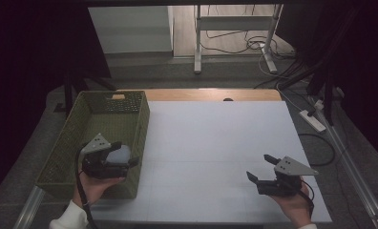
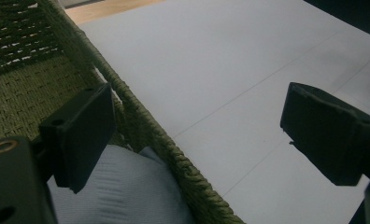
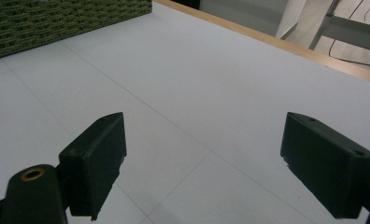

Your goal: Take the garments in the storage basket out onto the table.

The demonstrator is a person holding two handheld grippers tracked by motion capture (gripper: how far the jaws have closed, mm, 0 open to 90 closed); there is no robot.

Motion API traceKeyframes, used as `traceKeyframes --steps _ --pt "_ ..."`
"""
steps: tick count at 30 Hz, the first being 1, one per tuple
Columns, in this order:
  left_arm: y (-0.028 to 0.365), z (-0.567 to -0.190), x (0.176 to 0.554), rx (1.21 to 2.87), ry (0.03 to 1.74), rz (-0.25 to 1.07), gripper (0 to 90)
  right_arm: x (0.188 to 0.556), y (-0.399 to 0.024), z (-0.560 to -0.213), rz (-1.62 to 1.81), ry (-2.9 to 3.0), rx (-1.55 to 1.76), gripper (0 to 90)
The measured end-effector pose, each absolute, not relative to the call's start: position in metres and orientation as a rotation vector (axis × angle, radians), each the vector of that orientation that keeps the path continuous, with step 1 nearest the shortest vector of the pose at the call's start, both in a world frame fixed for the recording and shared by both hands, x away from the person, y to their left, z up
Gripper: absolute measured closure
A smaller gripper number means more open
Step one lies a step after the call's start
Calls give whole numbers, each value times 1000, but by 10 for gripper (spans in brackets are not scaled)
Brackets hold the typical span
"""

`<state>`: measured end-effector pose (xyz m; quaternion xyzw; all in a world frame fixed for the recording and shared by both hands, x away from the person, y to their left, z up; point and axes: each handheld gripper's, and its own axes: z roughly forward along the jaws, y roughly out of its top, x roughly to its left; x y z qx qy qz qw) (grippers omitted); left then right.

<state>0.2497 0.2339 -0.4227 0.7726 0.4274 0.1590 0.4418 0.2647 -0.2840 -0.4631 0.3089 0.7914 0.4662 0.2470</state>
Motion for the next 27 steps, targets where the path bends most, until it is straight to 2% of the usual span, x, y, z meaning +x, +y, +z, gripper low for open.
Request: traceKeyframes --steps 27 --pt "252 -424 265 1935 1121 409 114 265 -281 -467 1245 2179 833 148"
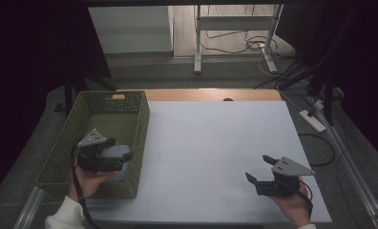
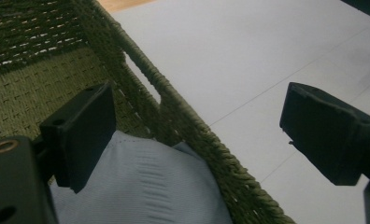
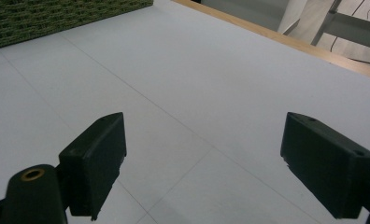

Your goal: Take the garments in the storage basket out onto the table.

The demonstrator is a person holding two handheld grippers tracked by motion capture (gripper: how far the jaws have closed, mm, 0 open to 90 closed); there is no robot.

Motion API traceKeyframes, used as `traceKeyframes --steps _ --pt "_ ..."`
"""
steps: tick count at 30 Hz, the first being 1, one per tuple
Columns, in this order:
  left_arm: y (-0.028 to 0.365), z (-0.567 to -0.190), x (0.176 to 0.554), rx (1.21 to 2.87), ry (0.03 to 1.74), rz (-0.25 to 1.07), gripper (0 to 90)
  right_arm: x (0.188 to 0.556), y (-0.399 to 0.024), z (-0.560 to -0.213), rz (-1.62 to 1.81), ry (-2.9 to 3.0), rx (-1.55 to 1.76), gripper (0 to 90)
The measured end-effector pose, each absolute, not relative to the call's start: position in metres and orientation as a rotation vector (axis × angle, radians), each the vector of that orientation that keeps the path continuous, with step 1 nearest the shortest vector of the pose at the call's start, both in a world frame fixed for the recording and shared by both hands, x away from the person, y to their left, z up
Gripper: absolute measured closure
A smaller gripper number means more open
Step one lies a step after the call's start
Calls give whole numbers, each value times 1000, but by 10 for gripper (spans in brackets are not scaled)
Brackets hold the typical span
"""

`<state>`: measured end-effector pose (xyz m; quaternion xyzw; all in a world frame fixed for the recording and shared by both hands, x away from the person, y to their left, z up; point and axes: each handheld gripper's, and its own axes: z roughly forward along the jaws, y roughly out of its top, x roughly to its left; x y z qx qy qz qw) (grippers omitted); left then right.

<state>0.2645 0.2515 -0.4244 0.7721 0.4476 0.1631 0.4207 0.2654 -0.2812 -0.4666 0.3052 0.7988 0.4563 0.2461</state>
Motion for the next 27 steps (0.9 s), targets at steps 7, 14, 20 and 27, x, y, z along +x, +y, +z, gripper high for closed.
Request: traceKeyframes --steps 7,14,20,27 --pt "258 -425 268 1932 1143 409 114 265 -281 -467 1243 2182 833 147" --pt "264 -425 272 1934 1165 413 114 265 -280 -468 1235 2186 829 148" --pt "270 -425 276 1933 1183 413 114 266 -280 -469 1232 2191 825 147" --pt "279 -426 280 1931 1205 407 113 266 -279 -469 1229 2195 824 147"
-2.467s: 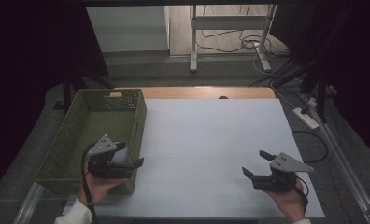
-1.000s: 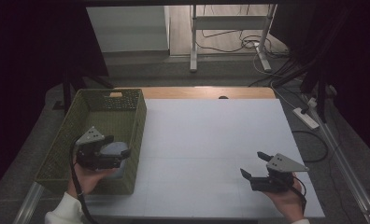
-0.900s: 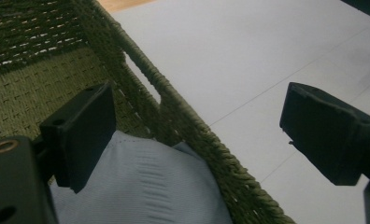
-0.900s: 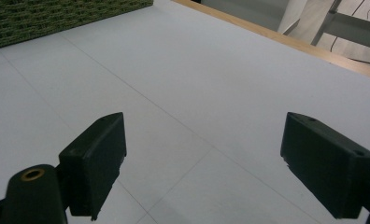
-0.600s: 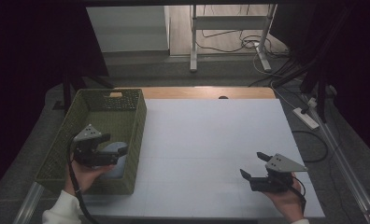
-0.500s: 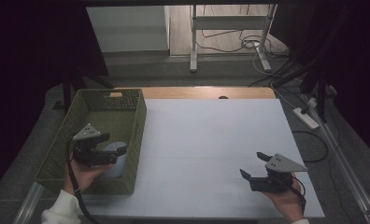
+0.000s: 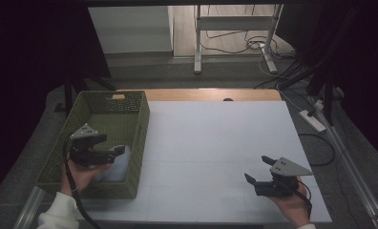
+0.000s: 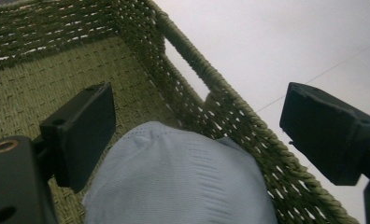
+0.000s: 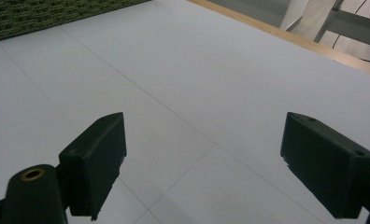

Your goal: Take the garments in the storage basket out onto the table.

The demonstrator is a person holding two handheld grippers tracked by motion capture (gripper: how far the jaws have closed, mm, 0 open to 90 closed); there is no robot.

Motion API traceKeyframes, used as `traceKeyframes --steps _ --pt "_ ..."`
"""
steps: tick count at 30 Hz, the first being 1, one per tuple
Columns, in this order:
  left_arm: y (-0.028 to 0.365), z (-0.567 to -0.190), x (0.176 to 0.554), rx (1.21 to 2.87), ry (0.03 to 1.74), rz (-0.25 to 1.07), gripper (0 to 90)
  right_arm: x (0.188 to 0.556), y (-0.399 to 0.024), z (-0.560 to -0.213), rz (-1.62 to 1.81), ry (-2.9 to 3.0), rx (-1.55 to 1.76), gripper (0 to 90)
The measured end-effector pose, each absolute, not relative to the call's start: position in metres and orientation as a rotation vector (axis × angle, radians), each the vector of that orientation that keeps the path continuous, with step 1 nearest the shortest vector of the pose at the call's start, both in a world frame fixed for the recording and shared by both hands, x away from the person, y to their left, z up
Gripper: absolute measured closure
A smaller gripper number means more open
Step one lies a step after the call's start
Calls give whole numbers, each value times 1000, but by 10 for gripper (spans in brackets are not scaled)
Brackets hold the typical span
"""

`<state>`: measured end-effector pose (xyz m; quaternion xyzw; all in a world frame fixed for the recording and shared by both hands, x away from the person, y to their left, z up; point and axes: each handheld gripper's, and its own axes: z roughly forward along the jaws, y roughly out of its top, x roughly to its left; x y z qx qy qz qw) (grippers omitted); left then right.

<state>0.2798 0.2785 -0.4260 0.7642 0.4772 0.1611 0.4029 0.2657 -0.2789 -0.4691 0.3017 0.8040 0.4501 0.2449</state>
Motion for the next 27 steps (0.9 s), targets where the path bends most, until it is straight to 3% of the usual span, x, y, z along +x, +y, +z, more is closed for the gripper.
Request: traceKeyframes --steps 17,27 --pt "286 -422 294 1941 1222 397 113 265 -278 -469 1218 2196 825 148" --pt "283 -426 308 2027 1239 365 113 264 -277 -469 1210 2204 814 148"
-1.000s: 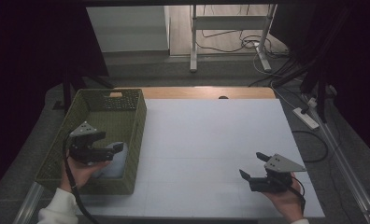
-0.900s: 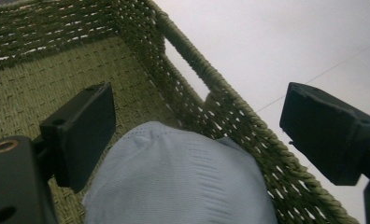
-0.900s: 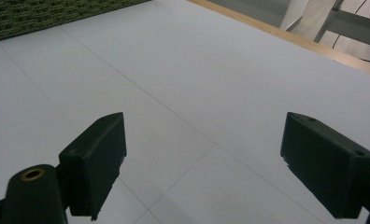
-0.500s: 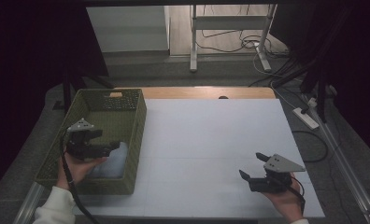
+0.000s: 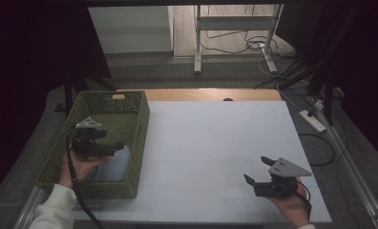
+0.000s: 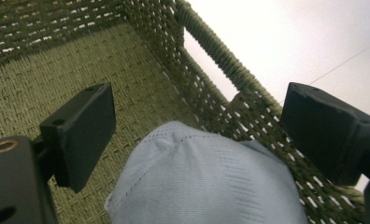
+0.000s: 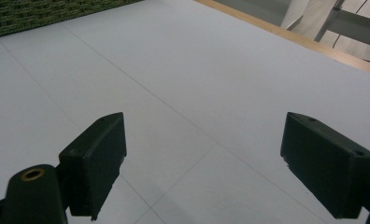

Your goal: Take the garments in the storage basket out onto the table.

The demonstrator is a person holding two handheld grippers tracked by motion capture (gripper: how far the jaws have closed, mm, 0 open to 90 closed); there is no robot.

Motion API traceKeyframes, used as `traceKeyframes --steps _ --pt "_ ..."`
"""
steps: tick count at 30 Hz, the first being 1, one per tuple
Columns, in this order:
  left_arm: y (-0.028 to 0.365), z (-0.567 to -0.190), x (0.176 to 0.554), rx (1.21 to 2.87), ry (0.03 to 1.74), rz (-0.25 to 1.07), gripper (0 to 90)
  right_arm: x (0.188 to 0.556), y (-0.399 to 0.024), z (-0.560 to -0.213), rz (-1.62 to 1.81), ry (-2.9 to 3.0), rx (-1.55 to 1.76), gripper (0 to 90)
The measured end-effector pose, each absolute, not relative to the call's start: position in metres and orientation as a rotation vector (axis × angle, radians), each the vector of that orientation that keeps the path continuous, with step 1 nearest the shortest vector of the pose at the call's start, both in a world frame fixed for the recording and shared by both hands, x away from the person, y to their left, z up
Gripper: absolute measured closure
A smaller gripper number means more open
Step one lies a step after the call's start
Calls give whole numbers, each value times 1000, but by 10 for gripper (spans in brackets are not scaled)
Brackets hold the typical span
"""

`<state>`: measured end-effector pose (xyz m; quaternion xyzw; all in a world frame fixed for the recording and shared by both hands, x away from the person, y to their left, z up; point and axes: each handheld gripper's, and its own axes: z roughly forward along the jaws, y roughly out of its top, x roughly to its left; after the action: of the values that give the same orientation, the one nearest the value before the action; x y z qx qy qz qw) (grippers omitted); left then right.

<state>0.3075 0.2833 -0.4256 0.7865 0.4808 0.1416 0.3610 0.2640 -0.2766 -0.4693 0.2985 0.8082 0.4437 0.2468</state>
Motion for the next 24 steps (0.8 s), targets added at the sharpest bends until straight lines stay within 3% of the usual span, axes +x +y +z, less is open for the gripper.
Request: traceKeyframes --steps 24 --pt "292 -434 306 2125 1220 267 112 263 -273 -471 1199 2223 803 148"
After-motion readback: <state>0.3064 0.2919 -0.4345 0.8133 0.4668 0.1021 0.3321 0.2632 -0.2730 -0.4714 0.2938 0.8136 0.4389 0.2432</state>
